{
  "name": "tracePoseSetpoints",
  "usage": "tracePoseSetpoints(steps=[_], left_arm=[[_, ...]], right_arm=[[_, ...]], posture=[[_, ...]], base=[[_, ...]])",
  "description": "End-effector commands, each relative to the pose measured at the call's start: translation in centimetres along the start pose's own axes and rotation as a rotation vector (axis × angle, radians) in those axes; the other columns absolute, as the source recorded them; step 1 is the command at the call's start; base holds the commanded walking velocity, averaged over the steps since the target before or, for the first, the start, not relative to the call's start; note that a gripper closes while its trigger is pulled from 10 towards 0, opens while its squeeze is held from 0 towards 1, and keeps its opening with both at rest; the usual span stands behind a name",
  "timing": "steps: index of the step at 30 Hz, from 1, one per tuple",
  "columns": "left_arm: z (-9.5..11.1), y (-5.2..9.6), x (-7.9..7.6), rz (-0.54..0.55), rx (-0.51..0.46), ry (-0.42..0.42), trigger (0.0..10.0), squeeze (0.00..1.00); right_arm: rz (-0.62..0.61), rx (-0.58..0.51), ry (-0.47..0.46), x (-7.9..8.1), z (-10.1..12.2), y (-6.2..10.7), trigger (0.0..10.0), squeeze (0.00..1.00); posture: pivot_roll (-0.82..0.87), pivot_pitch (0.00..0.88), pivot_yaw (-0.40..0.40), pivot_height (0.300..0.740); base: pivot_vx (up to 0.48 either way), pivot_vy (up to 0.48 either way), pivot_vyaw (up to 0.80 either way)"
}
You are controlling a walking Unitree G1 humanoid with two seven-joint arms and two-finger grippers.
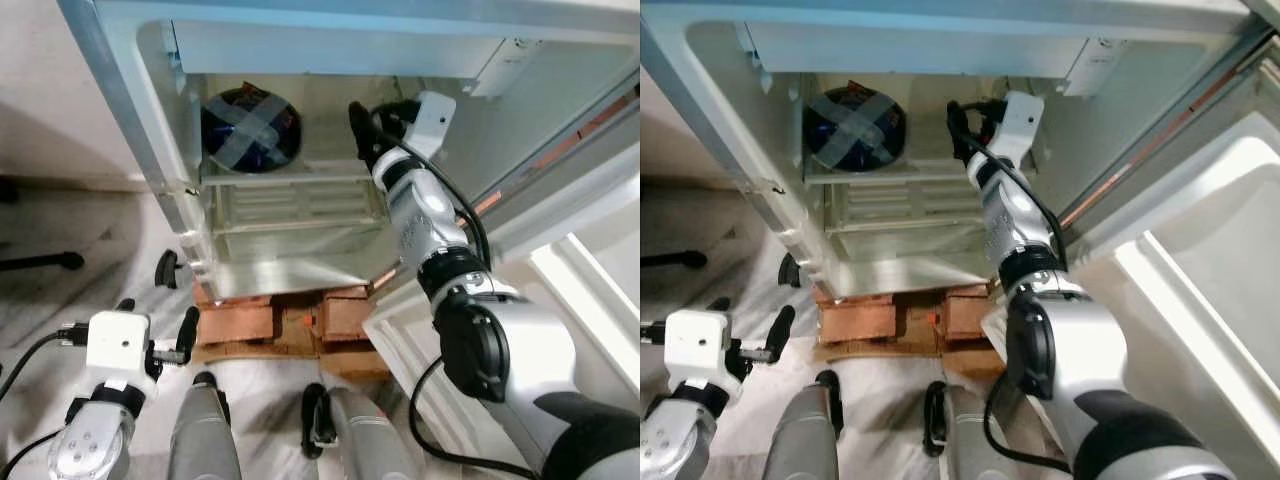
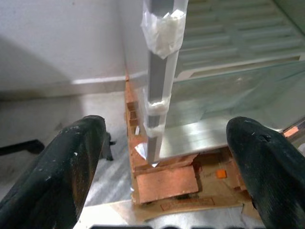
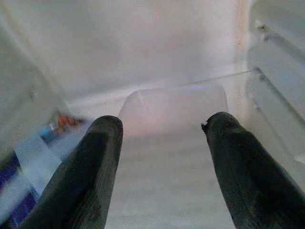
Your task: Restocking fridge
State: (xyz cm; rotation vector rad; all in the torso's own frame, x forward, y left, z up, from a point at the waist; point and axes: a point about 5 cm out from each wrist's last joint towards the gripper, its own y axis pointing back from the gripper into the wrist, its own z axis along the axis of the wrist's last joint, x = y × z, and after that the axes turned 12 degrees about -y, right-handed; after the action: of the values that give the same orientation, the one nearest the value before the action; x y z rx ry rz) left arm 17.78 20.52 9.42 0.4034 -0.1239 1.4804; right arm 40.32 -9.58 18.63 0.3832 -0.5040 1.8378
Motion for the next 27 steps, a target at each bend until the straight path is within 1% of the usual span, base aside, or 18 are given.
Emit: tracePoseSetpoints(steps=[1, 4, 5, 7, 9, 13, 15, 27], left_arm=[[-0.9, 0.2, -0.2, -0.002, 0.036, -0.006, 10.0, 0.00], [-1.0, -0.2, -0.2, -0.003, 0.032, -0.010, 10.0, 0.00], [-1.1, -0.4, -0.1, -0.003, 0.030, -0.011, 10.0, 0.00], [-1.0, -0.7, 0.0, 0.000, 0.024, -0.014, 10.0, 0.00], [-1.0, -1.2, 0.3, 0.001, 0.010, -0.026, 10.0, 0.00], [-0.7, -1.7, 0.6, 0.004, -0.007, -0.032, 10.0, 0.00], [-0.2, -2.3, 0.8, 0.008, -0.033, -0.033, 10.0, 0.00], [-0.2, -2.3, 0.8, 0.008, -0.033, -0.033, 10.0, 0.00]], right_arm=[[0.000, 0.024, 0.073, -0.9, -0.3, 0.5, 10.0, 1.00], [-0.021, 0.052, 0.104, -1.6, -0.8, 1.0, 10.0, 1.00], [-0.036, 0.059, 0.145, -1.9, -1.0, 1.2, 10.0, 1.00], [-0.030, 0.045, 0.139, -2.0, -0.9, 1.3, 10.0, 1.00], [0.013, -0.002, 0.168, -1.8, -0.4, 1.4, 10.0, 1.00], [0.065, -0.025, 0.176, -1.4, -0.1, 1.5, 10.0, 1.00], [0.129, -0.053, 0.215, -1.1, 0.1, 2.0, 10.0, 1.00], [0.129, -0.053, 0.215, -1.1, 0.1, 2.0, 10.0, 1.00]], posture=[[0.21, 0.224, -0.165, 0.740], [0.21, 0.212, -0.160, 0.740], [0.21, 0.210, -0.157, 0.740], [0.22, 0.204, -0.152, 0.740], [0.21, 0.186, -0.139, 0.740], [0.20, 0.170, -0.134, 0.740], [0.19, 0.158, -0.132, 0.740], [0.19, 0.158, -0.132, 0.740]], base=[[0.000, 0.000, 0.00], [0.000, 0.000, 0.00], [0.000, 0.000, 0.00], [0.000, 0.000, 0.00], [0.000, 0.000, 0.00], [0.000, 0.000, 0.00], [0.000, 0.000, 0.00], [0.000, 0.000, 0.00]])
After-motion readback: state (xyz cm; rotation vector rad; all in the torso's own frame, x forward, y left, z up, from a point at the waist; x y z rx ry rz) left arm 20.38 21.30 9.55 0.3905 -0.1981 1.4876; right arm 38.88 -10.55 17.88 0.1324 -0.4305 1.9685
